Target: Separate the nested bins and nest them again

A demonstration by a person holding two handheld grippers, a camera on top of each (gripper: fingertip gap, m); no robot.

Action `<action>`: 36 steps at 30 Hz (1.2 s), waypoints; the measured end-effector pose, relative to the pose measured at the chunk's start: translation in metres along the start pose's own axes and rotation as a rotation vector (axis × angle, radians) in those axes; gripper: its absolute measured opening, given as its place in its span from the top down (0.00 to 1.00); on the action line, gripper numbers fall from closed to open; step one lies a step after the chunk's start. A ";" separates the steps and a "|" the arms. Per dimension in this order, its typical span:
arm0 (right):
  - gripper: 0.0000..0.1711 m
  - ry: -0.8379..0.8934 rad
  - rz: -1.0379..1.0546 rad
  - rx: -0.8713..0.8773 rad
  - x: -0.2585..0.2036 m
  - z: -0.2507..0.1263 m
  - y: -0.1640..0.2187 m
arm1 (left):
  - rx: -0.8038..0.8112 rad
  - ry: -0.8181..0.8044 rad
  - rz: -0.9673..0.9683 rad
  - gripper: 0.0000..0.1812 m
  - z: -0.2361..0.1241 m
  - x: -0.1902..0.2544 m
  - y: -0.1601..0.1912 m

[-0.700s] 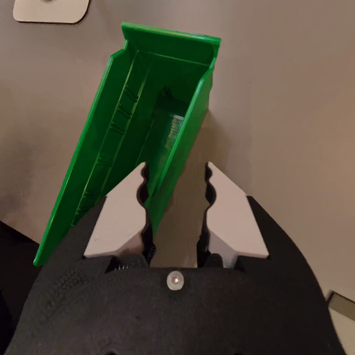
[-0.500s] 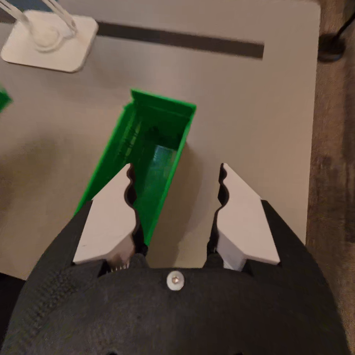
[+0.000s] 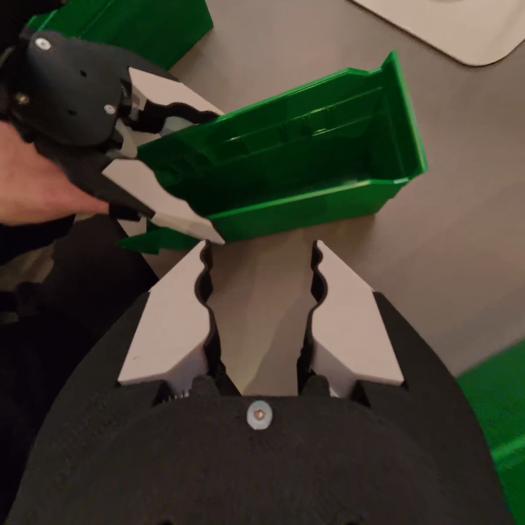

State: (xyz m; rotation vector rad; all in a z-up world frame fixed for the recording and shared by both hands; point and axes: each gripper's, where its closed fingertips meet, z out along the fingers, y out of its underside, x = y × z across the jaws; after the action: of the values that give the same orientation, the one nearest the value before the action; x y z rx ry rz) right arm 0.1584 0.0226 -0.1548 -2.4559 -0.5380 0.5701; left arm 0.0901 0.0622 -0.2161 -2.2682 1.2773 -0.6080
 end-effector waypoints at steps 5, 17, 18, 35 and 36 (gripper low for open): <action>0.55 -0.077 0.114 -0.002 -0.003 0.032 0.003 | 0.047 0.158 -0.088 0.28 -0.009 0.029 -0.004; 0.74 0.098 0.081 -0.105 0.045 0.043 0.016 | 0.090 0.537 -0.270 0.25 -0.034 0.092 -0.010; 0.76 0.102 0.079 -0.124 0.047 0.045 0.019 | 0.097 0.561 -0.273 0.26 -0.035 0.097 -0.012; 0.96 0.336 0.115 -0.151 0.118 0.008 0.037 | 0.110 0.503 -0.129 0.33 -0.055 0.084 -0.018; 0.95 0.356 0.125 -0.158 0.125 0.003 0.041 | 0.114 0.493 -0.118 0.33 -0.059 0.082 -0.020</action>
State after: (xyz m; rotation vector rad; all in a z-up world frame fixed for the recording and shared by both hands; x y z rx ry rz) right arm 0.2712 0.0532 -0.2159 -2.6723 -0.2954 0.1315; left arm 0.1076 -0.0101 -0.1454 -2.1835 1.2820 -1.3100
